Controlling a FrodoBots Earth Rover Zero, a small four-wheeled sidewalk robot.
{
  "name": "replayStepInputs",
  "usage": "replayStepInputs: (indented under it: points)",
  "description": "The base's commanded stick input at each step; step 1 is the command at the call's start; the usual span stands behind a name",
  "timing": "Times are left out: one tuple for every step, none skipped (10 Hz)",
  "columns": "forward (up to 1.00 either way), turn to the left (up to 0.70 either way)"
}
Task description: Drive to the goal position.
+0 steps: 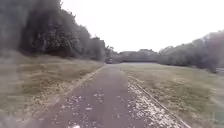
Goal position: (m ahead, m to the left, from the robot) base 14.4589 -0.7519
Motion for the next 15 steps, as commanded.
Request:
replayStepInputs:
  points:
    - [0.45, 0.00]
    - [0.45, 0.00]
    - [0.45, 0.00]
    - [0.45, 0.00]
    - [0.45, 0.00]
    - [0.45, 0.00]
    - [0.45, 0.00]
    - [0.45, 0.00]
    - [0.45, 0.00]
    - [0.45, 0.00]
    - [0.45, 0.00]
    - [0.45, 0.00]
    - [0.45, 0.00]
    - [0.45, 0.00]
    - [0.45, 0.00]
